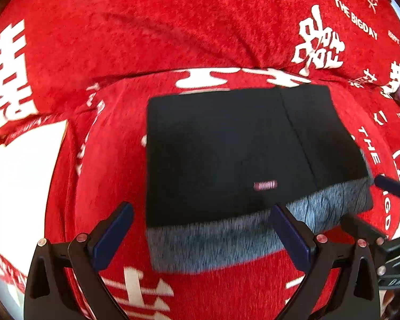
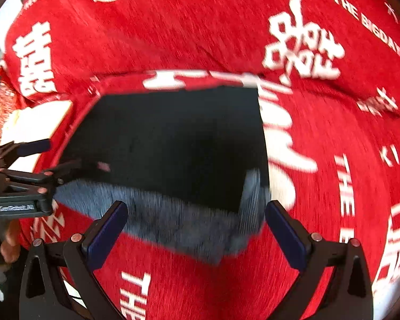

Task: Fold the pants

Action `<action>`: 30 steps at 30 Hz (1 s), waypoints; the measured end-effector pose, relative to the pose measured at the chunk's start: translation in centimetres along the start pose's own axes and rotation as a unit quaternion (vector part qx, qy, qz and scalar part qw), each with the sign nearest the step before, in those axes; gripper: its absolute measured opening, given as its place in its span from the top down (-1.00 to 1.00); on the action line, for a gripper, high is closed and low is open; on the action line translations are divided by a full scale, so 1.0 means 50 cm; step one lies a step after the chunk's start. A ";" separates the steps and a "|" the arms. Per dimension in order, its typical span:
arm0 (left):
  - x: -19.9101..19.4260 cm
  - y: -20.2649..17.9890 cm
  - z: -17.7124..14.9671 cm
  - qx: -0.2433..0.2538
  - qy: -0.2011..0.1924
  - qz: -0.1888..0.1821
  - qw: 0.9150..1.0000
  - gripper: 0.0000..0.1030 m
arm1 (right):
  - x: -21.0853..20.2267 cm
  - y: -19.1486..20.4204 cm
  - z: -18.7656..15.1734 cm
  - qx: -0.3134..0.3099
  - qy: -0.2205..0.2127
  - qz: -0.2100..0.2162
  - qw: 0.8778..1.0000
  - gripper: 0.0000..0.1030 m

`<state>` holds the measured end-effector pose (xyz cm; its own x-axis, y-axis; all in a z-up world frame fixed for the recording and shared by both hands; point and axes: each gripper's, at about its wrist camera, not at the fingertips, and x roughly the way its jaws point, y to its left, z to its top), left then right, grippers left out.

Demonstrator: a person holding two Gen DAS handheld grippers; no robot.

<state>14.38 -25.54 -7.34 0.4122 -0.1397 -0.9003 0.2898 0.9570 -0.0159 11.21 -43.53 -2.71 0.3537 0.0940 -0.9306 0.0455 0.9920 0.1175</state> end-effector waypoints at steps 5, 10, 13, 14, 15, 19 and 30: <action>-0.019 -0.005 -0.037 -0.020 -0.009 0.004 1.000 -0.99 | 0.009 0.018 -0.040 0.006 0.024 -0.023 0.999 -1.00; -0.043 -0.013 -0.055 -0.025 -0.020 -0.007 0.999 -0.99 | 0.005 0.035 -0.067 -0.001 0.027 -0.047 0.999 -1.00; -0.057 -0.021 -0.065 -0.018 -0.025 -0.013 0.999 -0.99 | 0.002 0.039 -0.074 0.001 0.023 -0.058 0.998 -1.00; -0.058 -0.023 -0.067 -0.017 -0.022 -0.017 0.999 -0.99 | -0.001 0.043 -0.077 0.002 0.022 -0.060 0.998 -1.00; -0.060 -0.025 -0.069 -0.016 -0.019 -0.021 0.999 -0.99 | -0.003 0.044 -0.078 0.004 0.019 -0.061 0.998 -1.00; -0.069 -0.031 -0.080 -0.010 -0.018 -0.035 0.999 -0.99 | -0.011 0.043 -0.077 0.012 0.013 -0.063 0.998 -1.00; -0.079 -0.035 -0.093 -0.018 -0.014 -0.015 1.000 -0.99 | 0.002 0.046 -0.066 0.006 0.020 -0.068 0.997 -1.00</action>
<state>8.21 -25.46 -5.77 0.4285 -0.1762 -0.8862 0.2719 0.9605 -0.0595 8.28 -40.96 -3.68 0.3054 -0.0385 -0.9515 0.1021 0.9947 -0.0075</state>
